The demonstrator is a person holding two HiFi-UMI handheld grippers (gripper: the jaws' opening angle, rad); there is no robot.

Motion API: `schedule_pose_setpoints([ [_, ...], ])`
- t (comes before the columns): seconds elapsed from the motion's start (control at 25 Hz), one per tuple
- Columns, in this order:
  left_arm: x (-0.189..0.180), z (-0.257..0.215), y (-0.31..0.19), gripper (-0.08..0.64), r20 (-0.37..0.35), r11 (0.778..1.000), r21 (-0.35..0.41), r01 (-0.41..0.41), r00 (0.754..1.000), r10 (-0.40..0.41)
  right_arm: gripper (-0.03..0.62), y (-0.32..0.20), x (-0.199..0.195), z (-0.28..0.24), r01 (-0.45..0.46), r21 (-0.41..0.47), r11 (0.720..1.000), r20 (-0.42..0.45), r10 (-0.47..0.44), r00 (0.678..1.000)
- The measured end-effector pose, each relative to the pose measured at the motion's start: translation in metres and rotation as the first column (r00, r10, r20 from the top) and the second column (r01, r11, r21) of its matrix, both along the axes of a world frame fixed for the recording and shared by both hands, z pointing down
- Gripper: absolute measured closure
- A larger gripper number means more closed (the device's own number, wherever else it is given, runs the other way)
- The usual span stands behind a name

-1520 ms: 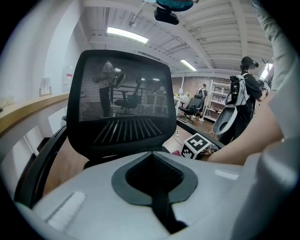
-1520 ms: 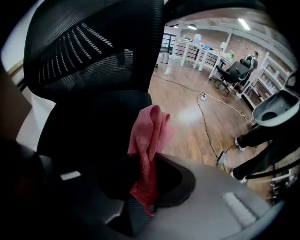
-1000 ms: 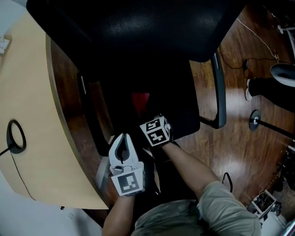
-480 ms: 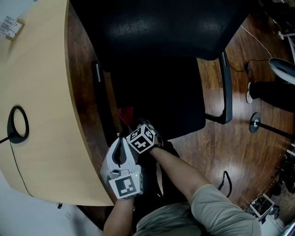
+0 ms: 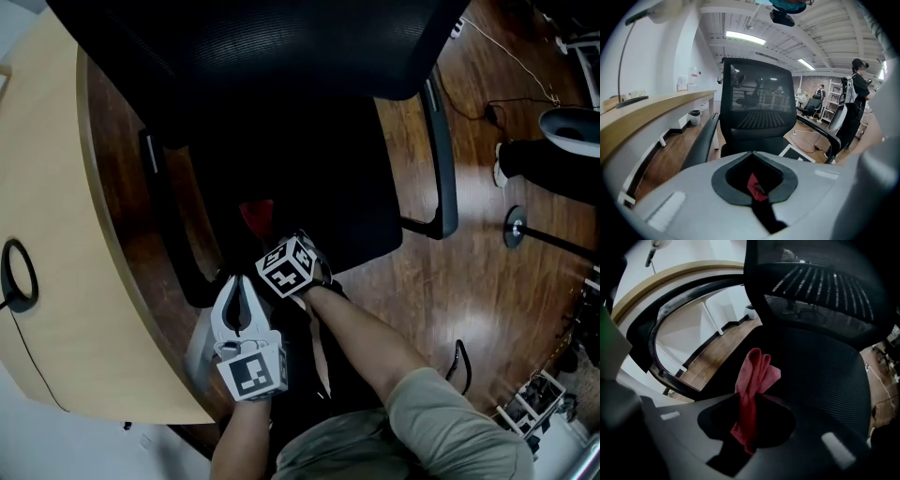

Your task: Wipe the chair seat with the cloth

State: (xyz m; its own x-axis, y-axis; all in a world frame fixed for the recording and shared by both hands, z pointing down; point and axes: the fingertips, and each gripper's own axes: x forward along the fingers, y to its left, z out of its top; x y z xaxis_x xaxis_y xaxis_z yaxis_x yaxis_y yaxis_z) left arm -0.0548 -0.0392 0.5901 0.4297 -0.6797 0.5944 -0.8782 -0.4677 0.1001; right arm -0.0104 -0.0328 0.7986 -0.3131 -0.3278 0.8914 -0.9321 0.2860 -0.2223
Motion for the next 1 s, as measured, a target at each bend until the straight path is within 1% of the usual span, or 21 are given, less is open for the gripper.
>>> schedule_pose_setpoints([
  [0.24,0.060,-0.003,0.009,0.555,-0.028,0.995,0.003,-0.099,0.995,0.099,0.511,0.008,0.082,0.000,-0.103,0.002,0.995,-0.057,0.103,0.993],
  [0.48,0.120,-0.003,0.022,0.555,-0.049,0.982,-0.004,-0.187,0.981,0.186,0.512,0.024,0.178,0.000,-0.258,-0.002,0.966,-0.118,0.256,0.959],
  [0.6,0.146,0.001,0.030,0.555,-0.058,0.974,-0.008,-0.226,0.973,0.225,0.512,0.038,0.223,0.001,-0.339,-0.005,0.941,-0.151,0.334,0.930],
  [0.76,0.173,0.004,0.040,0.555,-0.065,0.962,-0.011,-0.274,0.960,0.273,0.512,0.063,0.273,0.003,-0.460,-0.010,0.888,-0.186,0.451,0.873],
  [0.88,0.186,0.005,0.047,0.555,-0.068,0.955,-0.016,-0.295,0.954,0.293,0.512,0.083,0.297,0.005,-0.527,-0.021,0.850,-0.218,0.510,0.832],
  [1.0,0.194,0.009,0.054,0.555,-0.066,0.952,-0.023,-0.306,0.950,0.304,0.514,0.096,0.307,0.009,-0.555,-0.034,0.831,-0.227,0.535,0.814],
])
